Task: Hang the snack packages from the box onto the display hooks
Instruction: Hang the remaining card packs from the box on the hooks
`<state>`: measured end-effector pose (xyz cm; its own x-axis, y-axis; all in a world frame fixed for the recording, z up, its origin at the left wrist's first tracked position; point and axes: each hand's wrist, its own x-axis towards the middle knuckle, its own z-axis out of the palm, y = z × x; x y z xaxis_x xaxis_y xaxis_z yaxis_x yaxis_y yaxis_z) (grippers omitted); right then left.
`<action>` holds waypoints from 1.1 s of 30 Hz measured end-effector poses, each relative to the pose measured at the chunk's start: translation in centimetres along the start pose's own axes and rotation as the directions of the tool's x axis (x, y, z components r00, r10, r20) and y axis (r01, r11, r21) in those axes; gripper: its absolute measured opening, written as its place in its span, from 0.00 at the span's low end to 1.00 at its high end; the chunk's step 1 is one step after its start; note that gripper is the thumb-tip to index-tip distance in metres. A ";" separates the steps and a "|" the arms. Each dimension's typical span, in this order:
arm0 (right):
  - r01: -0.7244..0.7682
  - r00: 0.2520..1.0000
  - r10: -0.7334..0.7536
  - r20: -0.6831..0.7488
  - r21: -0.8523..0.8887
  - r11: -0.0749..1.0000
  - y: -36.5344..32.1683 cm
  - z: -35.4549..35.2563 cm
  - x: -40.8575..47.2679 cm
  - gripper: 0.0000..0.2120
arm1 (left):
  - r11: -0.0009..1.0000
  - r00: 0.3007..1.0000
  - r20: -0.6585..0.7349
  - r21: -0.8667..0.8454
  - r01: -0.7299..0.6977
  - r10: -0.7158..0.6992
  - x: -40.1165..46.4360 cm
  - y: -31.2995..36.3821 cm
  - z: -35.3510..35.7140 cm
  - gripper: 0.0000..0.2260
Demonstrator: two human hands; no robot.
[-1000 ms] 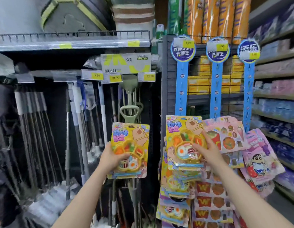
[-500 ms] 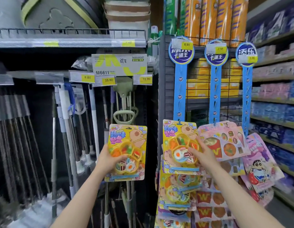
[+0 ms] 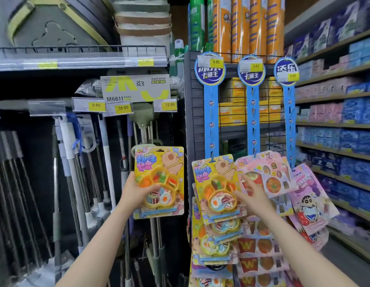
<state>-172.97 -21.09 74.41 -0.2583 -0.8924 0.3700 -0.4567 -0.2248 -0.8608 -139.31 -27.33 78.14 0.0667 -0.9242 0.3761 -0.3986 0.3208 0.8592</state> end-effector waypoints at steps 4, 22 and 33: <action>0.019 0.999 -0.018 -0.032 0.027 0.999 -0.6 -2.5 0.2 0.29 | 0.996 0.995 0.061 -0.037 -0.078 0.080 0.9 5.0 3.7 0.30; -0.069 0.996 0.067 -0.059 -0.044 0.997 4.2 -8.1 0.0 0.24 | 0.998 0.997 0.072 -0.058 0.001 0.003 3.6 10.5 16.0 0.30; -0.031 1.000 0.031 -0.002 -0.042 0.999 2.7 -5.0 -0.1 0.25 | 0.994 0.988 -0.146 0.100 -0.045 0.059 0.0 5.9 15.5 0.37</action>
<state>-178.39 -19.67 73.80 -0.2741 -0.8980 0.3443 -0.4836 -0.1807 -0.8565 -155.85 -28.63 77.80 0.1756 -0.8634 0.4730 -0.4905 0.3399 0.8025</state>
